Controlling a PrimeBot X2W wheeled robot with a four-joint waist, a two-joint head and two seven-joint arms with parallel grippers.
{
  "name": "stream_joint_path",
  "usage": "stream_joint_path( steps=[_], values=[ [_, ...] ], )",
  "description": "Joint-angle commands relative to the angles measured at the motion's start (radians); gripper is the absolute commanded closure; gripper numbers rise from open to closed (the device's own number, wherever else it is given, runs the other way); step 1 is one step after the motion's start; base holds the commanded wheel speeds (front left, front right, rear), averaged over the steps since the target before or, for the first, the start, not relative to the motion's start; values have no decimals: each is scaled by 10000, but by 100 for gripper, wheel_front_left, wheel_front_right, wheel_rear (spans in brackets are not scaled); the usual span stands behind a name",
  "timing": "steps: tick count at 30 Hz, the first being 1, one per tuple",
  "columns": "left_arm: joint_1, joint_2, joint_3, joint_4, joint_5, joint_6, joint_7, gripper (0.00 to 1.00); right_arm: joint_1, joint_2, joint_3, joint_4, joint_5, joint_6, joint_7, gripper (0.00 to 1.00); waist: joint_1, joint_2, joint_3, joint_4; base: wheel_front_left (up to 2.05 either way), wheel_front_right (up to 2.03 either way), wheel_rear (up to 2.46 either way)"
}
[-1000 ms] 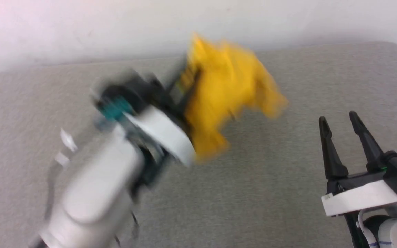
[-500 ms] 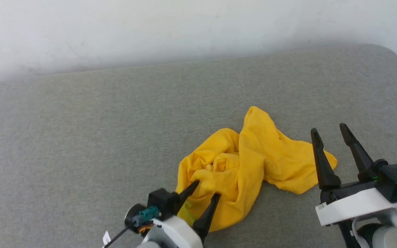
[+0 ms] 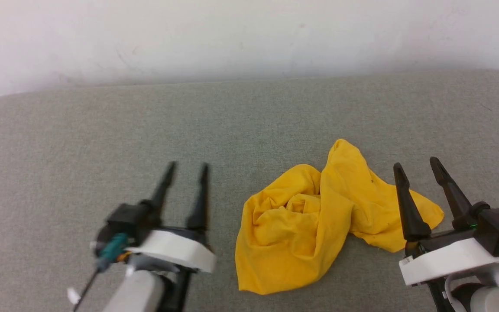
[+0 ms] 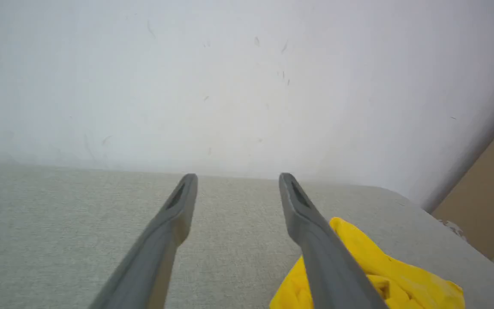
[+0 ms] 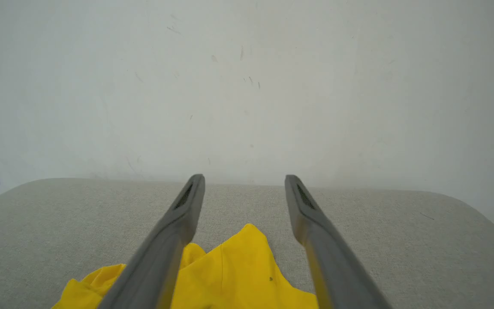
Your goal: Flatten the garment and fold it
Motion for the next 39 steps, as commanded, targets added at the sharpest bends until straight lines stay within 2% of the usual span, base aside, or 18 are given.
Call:
stream_joint_path(
  steps=[1, 5, 6, 7, 10, 16, 22, 26, 29, 35, 39],
  values=[
    [272, 157, 453, -179, 210, 107, -45, 0, 156, 18, -28, -4, -35, -9, 51, 0, 0, 0, -32, 40, 0, 0, 0],
    [833, 566, 1580, -501, 571, 207, -46, 0, 238, 18, -145, -31, -76, -9, 96, 0, 0, 0, -76, 129, 0, 0, 0],
    [833, 566, 1580, -501, 571, 207, -46, 0, 238, 18, -145, -31, -76, -9, 96, 0, 0, 0, -76, 129, 0, 0, 0],
    [1138, 694, 2071, -669, 692, 299, -46, 0, 286, 18, -201, -41, -106, -9, 148, 0, 0, 0, -109, 186, 0, 0, 0],
    [1544, 805, 2617, -854, 836, 394, -46, 0, 324, 18, -219, -51, -126, -9, 244, 0, 0, 0, -123, 253, 0, 0, 0],
    [1859, 719, 3065, -1130, 1065, 378, -46, 0, 387, 18, -369, 115, -273, -9, 567, 0, 0, 0, -161, 467, 0, 0, 0],
    [1922, 442, 3159, -1273, 1322, 177, -47, 0, 52, -68, -1026, 1271, -592, -9, 1795, 0, 0, 0, -161, 819, 0, 0, 0],
    [1881, 202, 3168, -1249, 1456, 3, -47, 0, -594, -711, -1445, 2610, -283, -9, 2454, 0, 0, 0, -85, 1035, 0, 0, 0],
    [1776, -3, 3213, -1182, 1514, -159, -47, 0, -1126, -1351, -1364, 3816, 191, -9, 3043, 0, 0, 0, 41, 1173, 0, 0, 0],
    [1626, -428, 3333, -1058, 1690, -487, -47, 0, -2111, -2557, -164, 5918, 1441, -9, 4644, 0, 0, 0, 296, 1297, 0, 0, 0],
    [1567, -649, 3441, -973, 1800, -686, -47, 0, -2385, -2896, 837, 6936, 2422, -9, 6004, 0, 0, 0, 384, 1317, 0, 0, 0]
  ],
)
